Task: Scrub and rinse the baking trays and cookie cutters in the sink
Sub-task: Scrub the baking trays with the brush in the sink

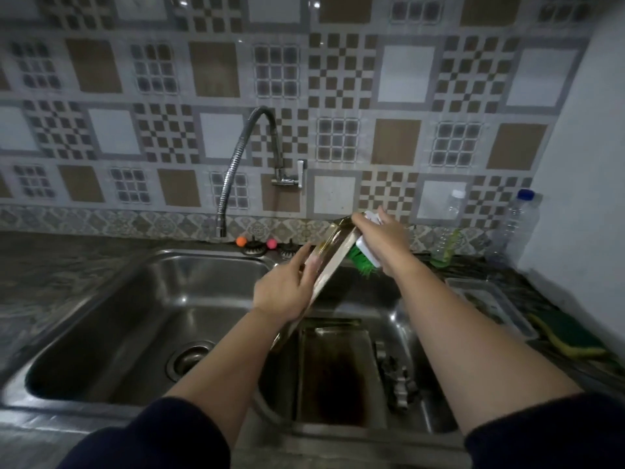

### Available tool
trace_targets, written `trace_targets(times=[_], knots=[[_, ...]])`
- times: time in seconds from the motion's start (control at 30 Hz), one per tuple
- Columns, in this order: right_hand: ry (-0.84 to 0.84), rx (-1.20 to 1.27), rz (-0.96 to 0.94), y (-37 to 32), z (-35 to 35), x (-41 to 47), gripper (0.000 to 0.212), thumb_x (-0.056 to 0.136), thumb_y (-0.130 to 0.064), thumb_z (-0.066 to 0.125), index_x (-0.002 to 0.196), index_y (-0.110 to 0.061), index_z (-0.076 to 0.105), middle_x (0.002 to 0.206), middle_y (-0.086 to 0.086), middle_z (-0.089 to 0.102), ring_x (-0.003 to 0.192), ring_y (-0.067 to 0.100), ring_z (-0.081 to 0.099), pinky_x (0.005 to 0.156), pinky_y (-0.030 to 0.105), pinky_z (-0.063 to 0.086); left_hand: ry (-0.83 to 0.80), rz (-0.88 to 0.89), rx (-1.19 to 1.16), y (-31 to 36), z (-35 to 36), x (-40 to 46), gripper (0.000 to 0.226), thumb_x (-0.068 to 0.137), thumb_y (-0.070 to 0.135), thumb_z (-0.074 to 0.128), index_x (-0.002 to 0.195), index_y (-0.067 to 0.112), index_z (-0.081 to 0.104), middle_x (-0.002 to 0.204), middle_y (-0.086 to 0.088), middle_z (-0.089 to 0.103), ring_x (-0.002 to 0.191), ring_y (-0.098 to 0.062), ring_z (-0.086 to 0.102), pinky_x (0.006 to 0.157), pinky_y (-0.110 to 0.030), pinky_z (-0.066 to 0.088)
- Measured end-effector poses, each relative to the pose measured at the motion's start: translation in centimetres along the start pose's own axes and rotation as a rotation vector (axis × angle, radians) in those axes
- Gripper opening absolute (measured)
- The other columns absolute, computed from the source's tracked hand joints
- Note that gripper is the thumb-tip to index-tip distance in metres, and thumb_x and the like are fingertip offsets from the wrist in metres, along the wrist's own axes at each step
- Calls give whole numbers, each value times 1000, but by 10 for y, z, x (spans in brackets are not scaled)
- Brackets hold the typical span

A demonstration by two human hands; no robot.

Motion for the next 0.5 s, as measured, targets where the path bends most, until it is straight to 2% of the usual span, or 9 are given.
trace_targets(times=[0.07, 0.1, 0.13, 0.17, 0.2, 0.23, 0.3, 0.4, 0.5], knots=[[-16, 31, 37, 0, 18, 0, 80, 76, -50, 62, 148, -31, 32, 141, 5, 46, 122, 25, 49, 102, 44, 42, -120, -69, -145, -45, -2, 11, 59, 97, 56, 21, 149, 30, 27, 146, -8, 45, 136, -26, 39, 108, -37, 34], [-26, 44, 52, 0, 28, -1, 79, 76, -50, 61, 148, -31, 33, 120, 2, 56, 105, 19, 55, 93, 38, 45, -167, -85, -156, -66, -4, 14, 59, 98, 55, 24, 150, 27, 26, 149, -11, 40, 139, -26, 33, 113, -37, 28], [-35, 51, 64, 1, 38, -2, 79, 75, -51, 59, 147, -31, 35, 97, -5, 53, 86, 12, 53, 81, 32, 45, -196, -109, -159, -86, -4, 16, 60, 98, 55, 25, 151, 26, 24, 151, -12, 36, 141, -26, 29, 116, -36, 23], [-39, 48, 66, 1, 51, -3, 77, 75, -51, 58, 146, -31, 36, 87, -9, 47, 76, 8, 47, 74, 29, 41, -219, -138, -161, -106, -6, 17, 61, 98, 54, 26, 152, 27, 20, 152, -13, 33, 143, -27, 26, 117, -36, 19], [-39, 51, 69, 2, 64, -4, 72, 79, -49, 57, 146, -31, 37, 92, -8, 51, 78, 8, 48, 74, 29, 40, -243, -171, -175, -124, -8, 16, 61, 98, 55, 26, 152, 29, 15, 153, -14, 32, 143, -28, 25, 117, -36, 18], [-44, 67, 81, 4, 77, -5, 66, 85, -45, 55, 147, -31, 36, 110, -4, 57, 89, 12, 53, 79, 31, 41, -271, -204, -200, -141, -9, 15, 62, 98, 55, 26, 152, 32, 9, 152, -14, 32, 142, -29, 26, 117, -37, 19], [-56, 105, 120, 9, 103, -10, 61, 92, -40, 54, 148, -30, 34, 141, 3, 49, 111, 19, 54, 91, 33, 42, -324, -234, -248, -172, -10, 11, 63, 97, 55, 30, 152, 36, 4, 150, -12, 38, 139, -28, 33, 114, -36, 23], [-59, 109, 142, 20, 140, -19, 63, 90, -41, 59, 147, -29, 35, 143, 2, 48, 110, 14, 53, 91, 27, 39, -388, -231, -240, -214, -11, 2, 60, 99, 49, 32, 152, 34, 9, 150, -9, 38, 138, -26, 35, 113, -33, 25], [-27, 33, 157, 32, 168, -25, 79, 78, -53, 69, 146, -32, 36, 148, 0, 43, 130, 18, 45, 100, 29, 39, -426, -304, -210, -255, -12, -7, 62, 97, 55, 29, 150, 39, 2, 149, -12, 39, 136, -30, 37, 112, -40, 29]])
Point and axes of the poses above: each hand's wrist, its own x-axis towards the middle knuckle, its own z-axis out of the palm, y = z × x, the point moved 3 cm from there along x, towards the middle knuckle
